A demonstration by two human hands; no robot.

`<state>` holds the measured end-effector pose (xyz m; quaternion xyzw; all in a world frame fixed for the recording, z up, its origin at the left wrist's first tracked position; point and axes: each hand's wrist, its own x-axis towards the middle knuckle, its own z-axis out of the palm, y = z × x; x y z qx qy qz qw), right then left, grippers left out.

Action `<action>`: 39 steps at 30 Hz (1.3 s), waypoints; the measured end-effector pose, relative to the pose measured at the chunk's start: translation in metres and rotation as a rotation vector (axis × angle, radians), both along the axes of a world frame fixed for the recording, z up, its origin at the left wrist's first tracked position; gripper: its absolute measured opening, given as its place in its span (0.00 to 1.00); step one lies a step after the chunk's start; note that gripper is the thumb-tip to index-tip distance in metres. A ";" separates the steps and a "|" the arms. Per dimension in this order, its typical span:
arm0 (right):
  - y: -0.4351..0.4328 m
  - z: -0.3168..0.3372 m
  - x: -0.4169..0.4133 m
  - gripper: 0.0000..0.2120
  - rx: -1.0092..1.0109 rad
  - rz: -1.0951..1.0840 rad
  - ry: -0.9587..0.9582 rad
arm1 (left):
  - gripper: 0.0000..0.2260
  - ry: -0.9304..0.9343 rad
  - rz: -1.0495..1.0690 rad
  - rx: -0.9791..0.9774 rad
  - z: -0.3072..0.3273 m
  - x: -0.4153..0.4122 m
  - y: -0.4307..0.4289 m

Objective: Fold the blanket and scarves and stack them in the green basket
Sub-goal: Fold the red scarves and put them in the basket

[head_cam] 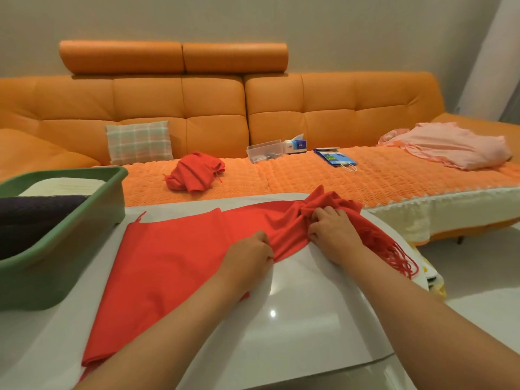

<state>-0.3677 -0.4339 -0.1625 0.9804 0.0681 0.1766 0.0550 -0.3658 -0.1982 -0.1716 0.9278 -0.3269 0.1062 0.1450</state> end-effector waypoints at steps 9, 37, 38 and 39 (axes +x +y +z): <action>-0.013 0.031 -0.033 0.18 0.131 0.093 -0.078 | 0.11 0.058 -0.018 -0.302 0.005 -0.005 0.003; 0.028 0.032 -0.046 0.28 0.430 -0.566 0.396 | 0.20 0.120 0.203 0.329 0.040 0.008 0.039; 0.019 0.027 -0.045 0.29 0.432 -0.581 0.465 | 0.19 0.126 0.149 0.272 0.037 0.010 0.025; 0.011 0.022 -0.045 0.29 0.400 -0.571 0.508 | 0.19 0.152 0.099 0.229 0.033 0.012 0.012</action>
